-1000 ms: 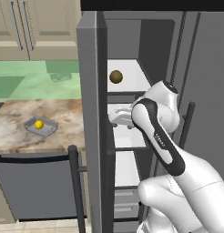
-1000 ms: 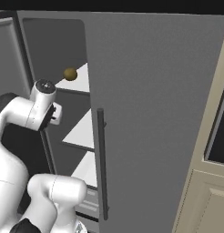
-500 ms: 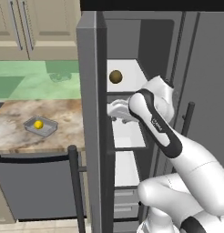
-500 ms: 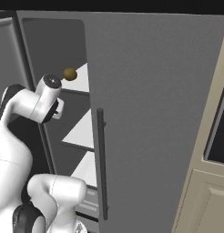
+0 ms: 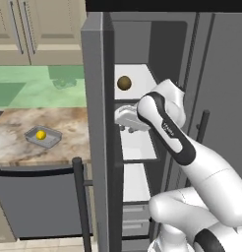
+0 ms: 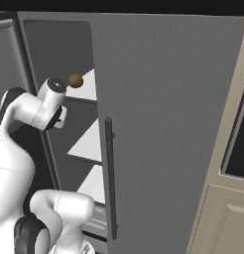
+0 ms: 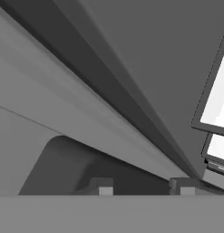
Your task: Take the lemon and potato out of the freezer and place them in the tupperware container on the counter. Then put the tupperware containing the vegetables back in the freezer.
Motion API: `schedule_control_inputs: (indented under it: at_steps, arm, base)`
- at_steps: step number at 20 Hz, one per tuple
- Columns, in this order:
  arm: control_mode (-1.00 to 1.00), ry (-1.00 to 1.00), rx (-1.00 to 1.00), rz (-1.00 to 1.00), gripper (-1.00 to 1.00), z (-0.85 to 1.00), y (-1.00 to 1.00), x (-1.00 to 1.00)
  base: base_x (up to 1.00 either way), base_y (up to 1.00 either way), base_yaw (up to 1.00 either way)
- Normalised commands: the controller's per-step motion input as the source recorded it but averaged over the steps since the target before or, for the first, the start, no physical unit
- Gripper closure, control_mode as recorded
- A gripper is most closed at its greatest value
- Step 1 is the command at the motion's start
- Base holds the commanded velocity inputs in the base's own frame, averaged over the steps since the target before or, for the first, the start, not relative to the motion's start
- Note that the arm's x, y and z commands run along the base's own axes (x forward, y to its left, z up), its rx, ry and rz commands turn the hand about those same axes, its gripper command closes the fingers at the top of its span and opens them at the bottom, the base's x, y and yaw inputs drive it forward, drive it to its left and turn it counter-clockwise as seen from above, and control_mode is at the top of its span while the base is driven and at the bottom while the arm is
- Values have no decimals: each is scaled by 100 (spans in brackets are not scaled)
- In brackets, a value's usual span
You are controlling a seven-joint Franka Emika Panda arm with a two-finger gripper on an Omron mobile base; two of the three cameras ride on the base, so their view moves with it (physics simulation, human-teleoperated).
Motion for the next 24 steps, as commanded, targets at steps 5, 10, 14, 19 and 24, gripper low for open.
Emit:
schedule_control_inputs:
  at_steps: [5,10,14,19,24]
  arm:
    - [-100,3,5,0,-100,25,5,0]
    - [-100,16,-7,-2,-100,66,-22,0]
    - [-100,20,-13,-6,-100,93,-9,1]
    - [-100,21,-14,-7,-100,77,-7,24]
    - [-100,10,-13,-7,-100,19,-29,42]
  base:
    - [0,0,0]
    - [0,0,0]
    - [0,0,0]
    - [0,0,0]
    - [0,0,0]
